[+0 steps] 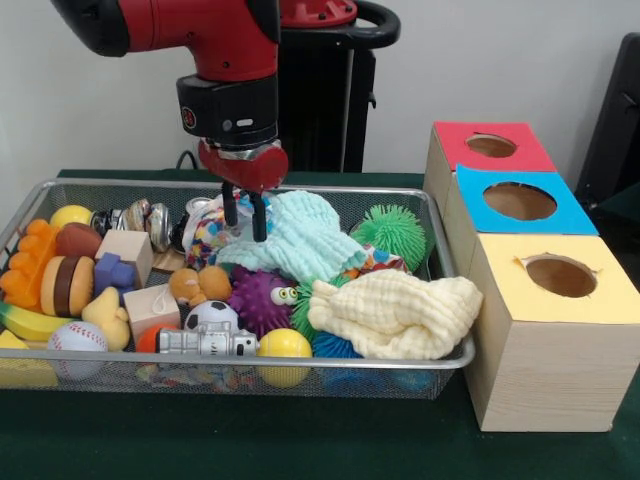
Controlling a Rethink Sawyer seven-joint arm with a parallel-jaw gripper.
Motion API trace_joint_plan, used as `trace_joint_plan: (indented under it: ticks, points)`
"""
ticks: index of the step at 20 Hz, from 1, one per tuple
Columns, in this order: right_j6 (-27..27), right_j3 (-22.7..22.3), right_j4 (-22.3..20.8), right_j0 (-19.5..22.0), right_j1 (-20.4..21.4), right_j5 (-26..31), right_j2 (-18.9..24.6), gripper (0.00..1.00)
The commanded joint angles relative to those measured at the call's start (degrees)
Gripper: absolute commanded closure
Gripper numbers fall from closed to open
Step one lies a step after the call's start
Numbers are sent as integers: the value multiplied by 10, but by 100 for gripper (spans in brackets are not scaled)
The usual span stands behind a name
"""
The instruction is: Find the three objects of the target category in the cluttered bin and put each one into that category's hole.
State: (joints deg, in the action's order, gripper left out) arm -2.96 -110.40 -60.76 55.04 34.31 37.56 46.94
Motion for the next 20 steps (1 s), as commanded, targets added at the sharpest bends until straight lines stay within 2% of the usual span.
trace_joint_plan:
  ticks: [1, 4, 8, 10, 18, 20]
  points:
    - [-318, 6, -8, 22, 23, 223, -46, 0]
    - [-314, 16, -3, 19, 20, 232, -39, 0]
    - [-317, -24, -40, 68, 22, 199, -50, 0]
    - [-314, -32, -46, 79, 24, 199, -46, 0]
    - [-285, -47, -41, 83, 39, 187, -40, 0]
    - [-267, -55, -26, 88, 54, 179, -30, 0]
